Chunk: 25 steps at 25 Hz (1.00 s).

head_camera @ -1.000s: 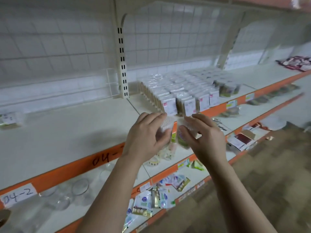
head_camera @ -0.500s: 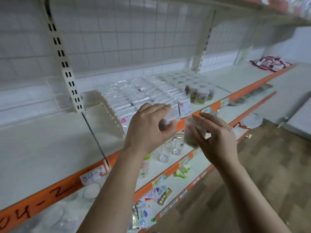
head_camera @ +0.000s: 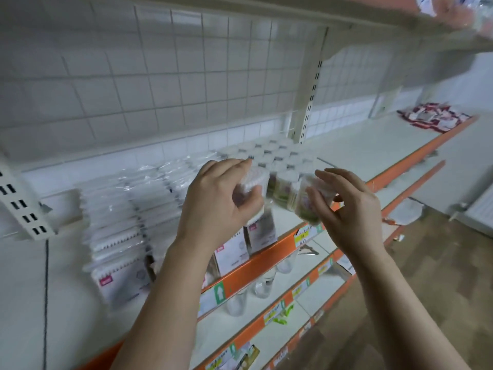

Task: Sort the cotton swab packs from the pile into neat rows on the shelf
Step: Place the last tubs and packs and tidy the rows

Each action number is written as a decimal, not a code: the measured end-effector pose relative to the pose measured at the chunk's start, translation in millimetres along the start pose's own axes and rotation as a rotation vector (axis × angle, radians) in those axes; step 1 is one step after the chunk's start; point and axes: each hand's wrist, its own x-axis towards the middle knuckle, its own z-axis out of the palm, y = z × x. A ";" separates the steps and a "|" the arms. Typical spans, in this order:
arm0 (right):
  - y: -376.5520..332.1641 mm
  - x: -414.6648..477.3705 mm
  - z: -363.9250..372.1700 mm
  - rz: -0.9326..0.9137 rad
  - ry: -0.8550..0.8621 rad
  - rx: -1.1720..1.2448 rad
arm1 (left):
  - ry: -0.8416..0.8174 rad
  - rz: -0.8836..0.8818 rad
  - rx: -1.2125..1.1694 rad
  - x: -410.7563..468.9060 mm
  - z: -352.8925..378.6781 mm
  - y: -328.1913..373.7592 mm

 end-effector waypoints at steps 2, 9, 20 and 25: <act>10.9 12.0 9.9 -0.009 -0.026 0.048 | -0.020 -0.035 0.028 6.0 7.9 -2.1; 52.5 57.9 56.5 -0.099 -0.323 0.271 | 0.044 -0.213 0.173 19.9 38.1 12.7; 79.2 67.8 96.1 -0.307 -0.664 0.138 | 0.127 -0.393 0.331 6.4 56.5 51.8; 83.1 66.5 99.7 -0.352 -0.648 0.129 | 0.160 -0.409 0.352 1.1 65.6 57.9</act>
